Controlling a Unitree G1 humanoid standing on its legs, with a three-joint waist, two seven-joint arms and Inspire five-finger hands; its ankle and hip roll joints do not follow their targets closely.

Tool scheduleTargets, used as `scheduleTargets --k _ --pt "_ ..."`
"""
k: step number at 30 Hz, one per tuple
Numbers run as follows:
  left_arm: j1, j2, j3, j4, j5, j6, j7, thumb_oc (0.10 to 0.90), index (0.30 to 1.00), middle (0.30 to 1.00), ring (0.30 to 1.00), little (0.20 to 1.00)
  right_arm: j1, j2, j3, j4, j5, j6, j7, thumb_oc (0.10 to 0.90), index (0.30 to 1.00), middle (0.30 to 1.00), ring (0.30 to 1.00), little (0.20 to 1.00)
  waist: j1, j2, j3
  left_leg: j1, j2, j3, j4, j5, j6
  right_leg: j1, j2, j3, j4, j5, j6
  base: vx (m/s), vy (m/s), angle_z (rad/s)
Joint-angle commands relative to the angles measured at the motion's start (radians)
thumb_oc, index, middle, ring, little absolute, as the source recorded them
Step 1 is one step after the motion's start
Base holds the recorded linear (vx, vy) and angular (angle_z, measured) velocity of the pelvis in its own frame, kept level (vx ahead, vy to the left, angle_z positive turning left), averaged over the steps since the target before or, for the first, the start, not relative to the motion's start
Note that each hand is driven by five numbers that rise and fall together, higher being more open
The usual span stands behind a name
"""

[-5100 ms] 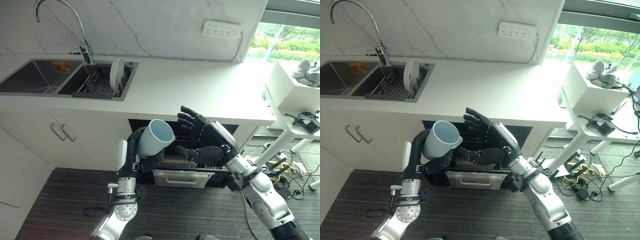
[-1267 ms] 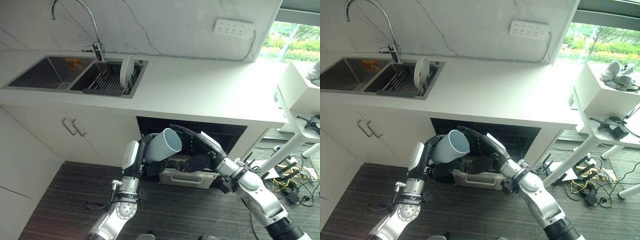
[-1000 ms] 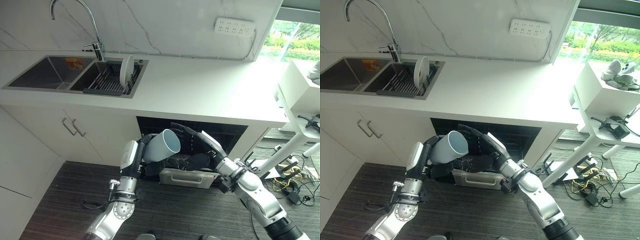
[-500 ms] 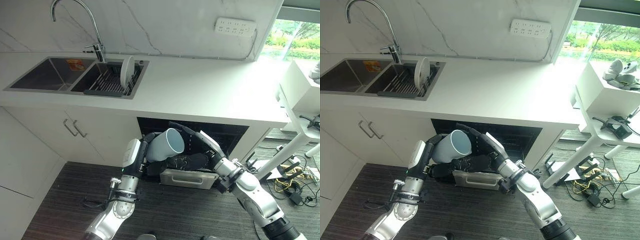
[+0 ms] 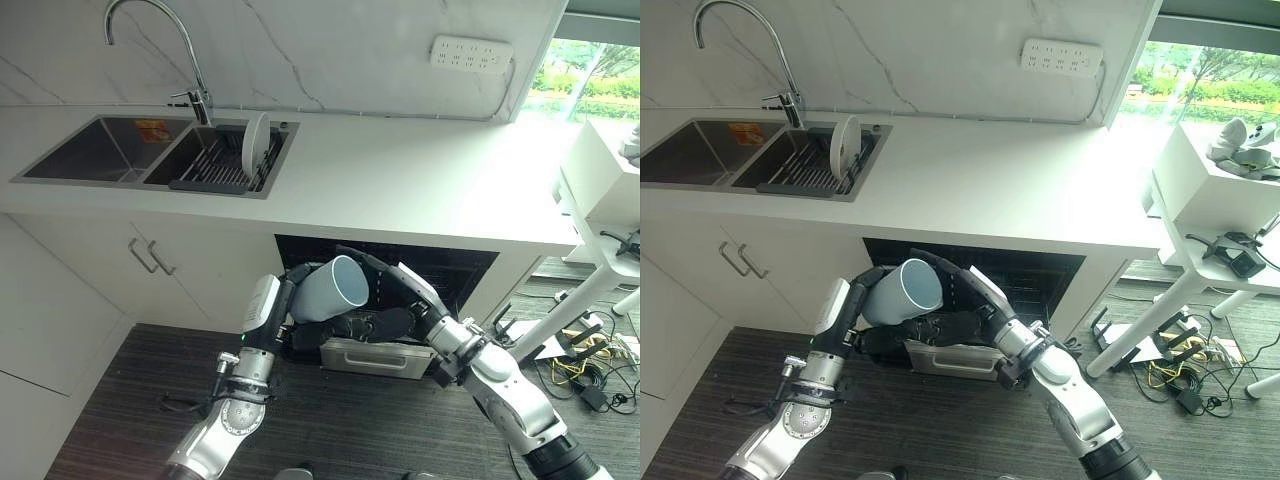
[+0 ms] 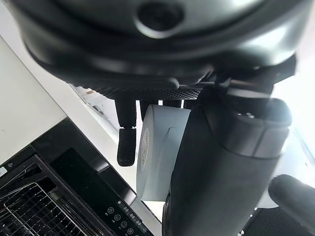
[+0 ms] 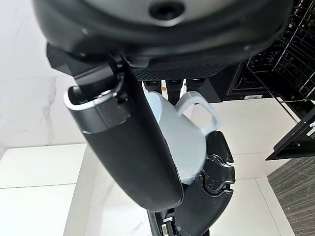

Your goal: Place the dishes in the dishwasher.

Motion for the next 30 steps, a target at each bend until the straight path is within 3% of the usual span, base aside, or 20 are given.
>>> scheduleTargets --k 1,23,24,25,26,27,30 --pt "-0.087 0.071 0.042 -0.154 -0.007 -0.103 0.031 0.4 0.3 0.3 0.3 0.3 -0.126 0.038 0.001 -0.062 0.022 -0.119 0.013 0.4 0.3 0.3 0.3 0.3 0.008 -0.029 -0.05 0.009 0.006 0.11 0.079 -0.163 0.034 0.055 0.009 0.065 -0.069 -0.041 0.057 0.0 0.0 0.0" --pt "-0.083 0.068 0.052 -0.148 -0.022 -0.107 -0.004 0.4 0.3 0.3 0.3 0.3 -0.135 0.039 0.015 -0.074 0.013 -0.108 0.032 0.4 0.3 0.3 0.3 0.3 0.014 -0.031 -0.05 0.007 0.008 0.111 0.079 -0.163 0.033 0.053 0.005 0.059 -0.069 -0.041 0.058 0.0 0.0 0.0" --pt "-0.082 0.067 0.052 -0.147 -0.024 -0.107 -0.006 0.453 0.38 0.38 0.38 0.38 -0.136 0.04 0.014 -0.075 0.014 -0.106 0.033 0.4 0.3 0.3 0.3 0.3 0.014 -0.031 -0.05 0.007 0.008 0.111 0.079 -0.162 0.033 0.053 0.005 0.059 -0.069 -0.041 0.058 0.0 0.0 0.0" --pt "-0.082 0.067 0.051 -0.147 -0.025 -0.106 -0.007 0.453 0.38 0.38 0.38 0.38 -0.135 0.04 0.015 -0.075 0.013 -0.106 0.034 0.4 0.3 0.3 0.3 0.3 0.014 -0.031 -0.05 0.007 0.008 0.112 0.079 -0.162 0.032 0.053 0.005 0.059 -0.069 -0.04 0.058 0.0 0.0 0.0" --pt "-0.081 0.066 0.05 -0.146 -0.026 -0.106 -0.009 0.765 0.848 0.848 0.848 0.848 -0.133 0.041 0.015 -0.075 0.012 -0.109 0.036 0.4 0.3 0.3 0.3 0.3 0.013 -0.031 -0.05 0.007 0.009 0.112 0.079 -0.162 0.032 0.053 0.005 0.058 -0.069 -0.04 0.058 0.0 0.0 0.0" --pt "-0.08 0.066 0.05 -0.145 -0.029 -0.106 -0.012 0.8 0.9 0.9 0.9 0.9 -0.132 0.04 0.014 -0.075 0.013 -0.109 0.037 0.4 0.3 0.3 0.3 0.3 0.013 -0.031 -0.05 0.007 0.009 0.112 0.079 -0.162 0.032 0.053 0.005 0.058 -0.069 -0.04 0.058 0.0 0.0 0.0" --pt "-0.075 0.063 0.049 -0.142 -0.047 -0.094 -0.026 0.8 0.9 0.9 0.9 0.9 -0.13 0.04 0.009 -0.076 0.02 -0.114 0.022 0.4 0.3 0.3 0.3 0.3 0.013 -0.03 -0.049 0.005 0.011 0.114 0.079 -0.161 0.031 0.051 0.005 0.056 -0.069 -0.04 0.058 0.0 0.0 0.0"
